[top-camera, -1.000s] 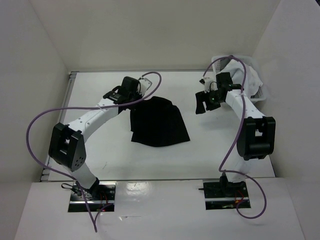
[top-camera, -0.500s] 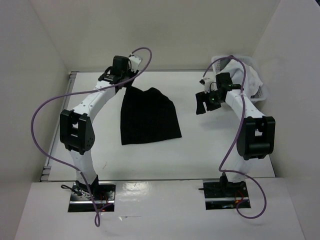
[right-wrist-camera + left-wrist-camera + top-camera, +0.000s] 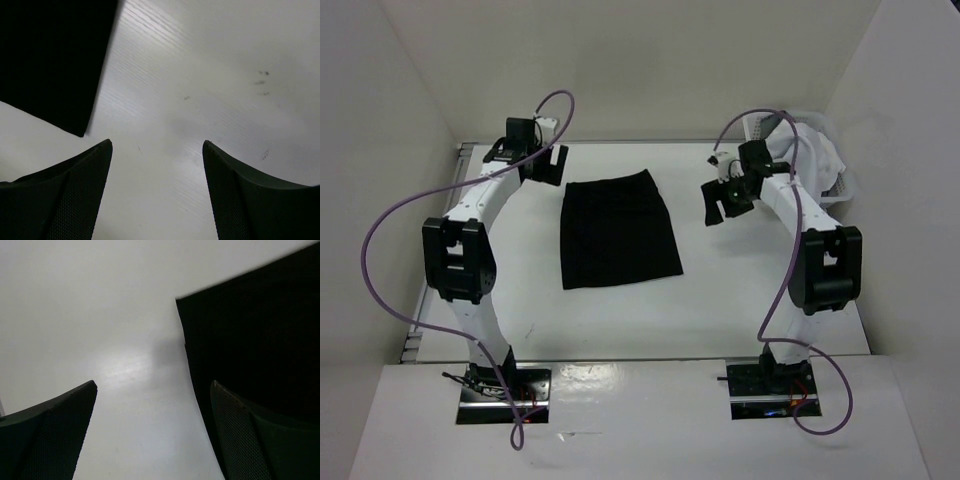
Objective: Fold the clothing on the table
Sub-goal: Flatten the skirt out
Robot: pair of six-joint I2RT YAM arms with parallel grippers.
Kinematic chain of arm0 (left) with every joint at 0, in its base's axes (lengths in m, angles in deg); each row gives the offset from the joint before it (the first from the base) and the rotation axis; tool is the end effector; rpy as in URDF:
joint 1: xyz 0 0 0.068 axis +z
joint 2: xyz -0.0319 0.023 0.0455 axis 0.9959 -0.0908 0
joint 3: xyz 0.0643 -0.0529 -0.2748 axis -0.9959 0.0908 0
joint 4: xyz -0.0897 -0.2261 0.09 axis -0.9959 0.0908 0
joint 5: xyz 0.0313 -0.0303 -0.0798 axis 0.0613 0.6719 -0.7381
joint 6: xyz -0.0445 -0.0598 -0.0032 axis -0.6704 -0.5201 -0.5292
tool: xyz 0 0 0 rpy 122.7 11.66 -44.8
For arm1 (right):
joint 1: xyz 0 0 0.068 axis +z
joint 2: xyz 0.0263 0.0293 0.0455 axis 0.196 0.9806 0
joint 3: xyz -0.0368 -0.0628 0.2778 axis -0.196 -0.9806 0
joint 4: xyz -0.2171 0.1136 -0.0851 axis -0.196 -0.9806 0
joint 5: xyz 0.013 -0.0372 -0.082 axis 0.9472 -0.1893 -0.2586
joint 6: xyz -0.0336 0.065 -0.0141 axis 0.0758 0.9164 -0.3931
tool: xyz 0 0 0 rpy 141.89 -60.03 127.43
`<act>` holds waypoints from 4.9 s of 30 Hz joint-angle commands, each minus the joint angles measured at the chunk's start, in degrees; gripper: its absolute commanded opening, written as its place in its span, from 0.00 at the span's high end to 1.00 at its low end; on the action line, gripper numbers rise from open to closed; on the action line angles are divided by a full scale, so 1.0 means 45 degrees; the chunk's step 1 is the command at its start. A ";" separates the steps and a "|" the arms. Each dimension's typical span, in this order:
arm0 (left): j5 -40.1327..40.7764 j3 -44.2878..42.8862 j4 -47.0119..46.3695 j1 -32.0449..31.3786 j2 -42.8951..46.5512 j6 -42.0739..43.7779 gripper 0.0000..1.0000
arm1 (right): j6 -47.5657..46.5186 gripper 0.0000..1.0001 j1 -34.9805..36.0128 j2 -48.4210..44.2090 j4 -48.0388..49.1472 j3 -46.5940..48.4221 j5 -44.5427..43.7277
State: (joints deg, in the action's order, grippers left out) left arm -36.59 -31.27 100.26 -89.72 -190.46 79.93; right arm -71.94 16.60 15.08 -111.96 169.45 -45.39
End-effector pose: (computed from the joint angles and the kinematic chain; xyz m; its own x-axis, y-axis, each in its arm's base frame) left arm 0.4735 -0.0390 0.2917 -0.5907 0.1508 -0.7927 0.1208 0.9878 0.0979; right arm 0.3757 0.0570 0.2453 -0.7652 -0.3594 -0.5341 -0.5070 0.8477 0.1559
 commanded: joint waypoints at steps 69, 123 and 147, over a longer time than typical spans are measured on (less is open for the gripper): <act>-0.4610 0.7595 0.3320 0.7462 0.9394 0.0663 0.00 | 0.1080 0.22 0.3667 1.4261 -0.2485 1.9051 0.1379; -0.4121 0.2888 0.0020 -0.1599 0.0450 -0.0665 0.00 | 0.1139 0.18 0.5482 1.0803 -0.1449 1.4033 -0.3972; -0.4004 0.5466 -0.0509 -0.1991 -0.0664 -0.0899 0.00 | 0.1256 0.18 0.5111 1.0063 -0.0846 1.1165 -0.3738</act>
State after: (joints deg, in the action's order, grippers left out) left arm -53.92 -9.98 96.72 -98.81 -192.12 76.77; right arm -66.01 40.51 63.62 -116.36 225.49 -62.00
